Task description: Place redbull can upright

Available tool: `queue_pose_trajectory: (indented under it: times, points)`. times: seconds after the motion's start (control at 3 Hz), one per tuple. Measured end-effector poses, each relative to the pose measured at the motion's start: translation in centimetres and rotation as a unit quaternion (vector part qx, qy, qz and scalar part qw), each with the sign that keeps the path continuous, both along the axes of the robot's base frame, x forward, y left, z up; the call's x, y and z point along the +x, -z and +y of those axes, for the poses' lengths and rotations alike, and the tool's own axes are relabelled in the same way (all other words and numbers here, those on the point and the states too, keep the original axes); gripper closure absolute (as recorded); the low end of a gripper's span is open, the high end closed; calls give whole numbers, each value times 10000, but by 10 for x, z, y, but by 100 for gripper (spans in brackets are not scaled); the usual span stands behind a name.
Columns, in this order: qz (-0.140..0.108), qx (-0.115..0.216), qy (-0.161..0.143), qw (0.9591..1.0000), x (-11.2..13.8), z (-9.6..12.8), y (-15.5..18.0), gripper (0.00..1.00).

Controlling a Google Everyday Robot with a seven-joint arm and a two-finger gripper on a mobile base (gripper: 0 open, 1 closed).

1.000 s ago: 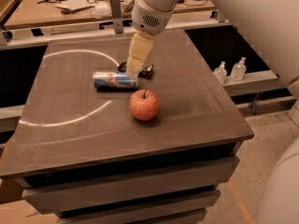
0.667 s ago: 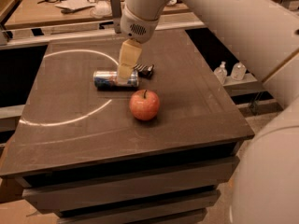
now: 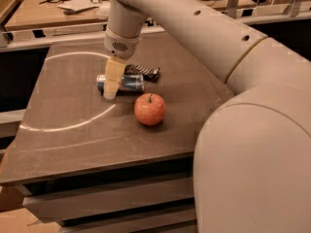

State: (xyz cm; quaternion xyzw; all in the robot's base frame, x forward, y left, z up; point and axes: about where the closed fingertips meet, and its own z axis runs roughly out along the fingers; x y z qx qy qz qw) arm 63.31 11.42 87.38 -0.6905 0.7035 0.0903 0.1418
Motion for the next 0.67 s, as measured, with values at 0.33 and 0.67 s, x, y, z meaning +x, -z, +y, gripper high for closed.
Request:
queue_pose_trajectory:
  times: [0.33,0.67]
  points:
    - [186,-98,-54,9998,1,13,24,3]
    - [398,-148,-175,9989,-2,20,43,34]
